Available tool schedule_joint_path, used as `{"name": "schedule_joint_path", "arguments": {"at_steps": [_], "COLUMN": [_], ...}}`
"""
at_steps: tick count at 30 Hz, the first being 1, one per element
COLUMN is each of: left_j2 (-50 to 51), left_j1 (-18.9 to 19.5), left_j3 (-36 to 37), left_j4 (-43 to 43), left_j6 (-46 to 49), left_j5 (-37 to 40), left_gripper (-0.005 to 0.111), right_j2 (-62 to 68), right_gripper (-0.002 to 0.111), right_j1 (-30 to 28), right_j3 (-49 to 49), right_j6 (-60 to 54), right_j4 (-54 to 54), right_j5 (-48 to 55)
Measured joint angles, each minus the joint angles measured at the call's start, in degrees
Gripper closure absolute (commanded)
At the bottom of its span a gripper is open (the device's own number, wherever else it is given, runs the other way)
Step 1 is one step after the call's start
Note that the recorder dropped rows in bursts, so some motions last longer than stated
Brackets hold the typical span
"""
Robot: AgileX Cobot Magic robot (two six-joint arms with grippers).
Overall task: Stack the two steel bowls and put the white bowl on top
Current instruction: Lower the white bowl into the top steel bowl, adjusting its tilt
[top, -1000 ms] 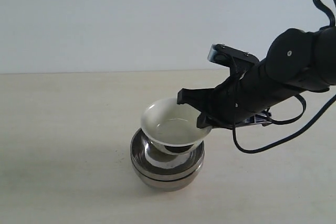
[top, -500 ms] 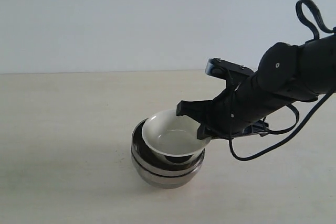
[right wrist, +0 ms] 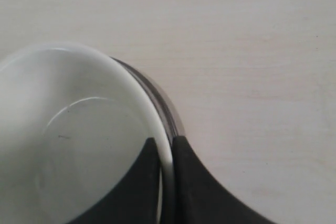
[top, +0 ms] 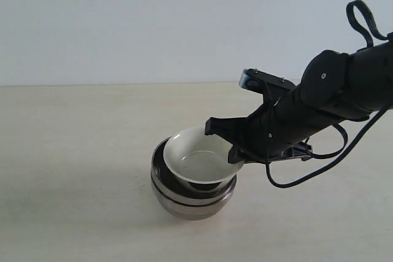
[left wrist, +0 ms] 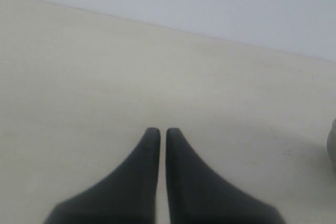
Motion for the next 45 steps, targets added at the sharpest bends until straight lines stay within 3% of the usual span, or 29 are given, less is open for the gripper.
{"name": "schedule_joint_path", "arguments": {"at_steps": [8, 16, 20, 36, 45], "left_j2": [0.0, 0.0, 0.0, 0.0, 0.0], "left_j1": [0.0, 0.0, 0.0, 0.0, 0.0], "left_j3": [0.0, 0.0, 0.0, 0.0, 0.0], "left_j4": [0.0, 0.0, 0.0, 0.0, 0.0], "left_j6": [0.0, 0.0, 0.0, 0.0, 0.0], "left_j5": [0.0, 0.0, 0.0, 0.0, 0.0], "left_gripper": [0.103, 0.103, 0.103, 0.103, 0.103], "right_j2": [0.0, 0.22, 0.22, 0.22, 0.22], "right_gripper": [0.108, 0.108, 0.108, 0.108, 0.108], "right_j1": [0.0, 1.55, 3.81, 3.81, 0.07], "right_j3": [0.0, -0.24, -1.41, -1.65, -1.65], "right_j6": [-4.86, -18.81, -19.44, -17.91, -15.84], "right_j4": [5.38, 19.89, 20.46, 18.65, 15.68], "right_j5": [0.0, 0.7, 0.24, -2.69, 1.47]}}
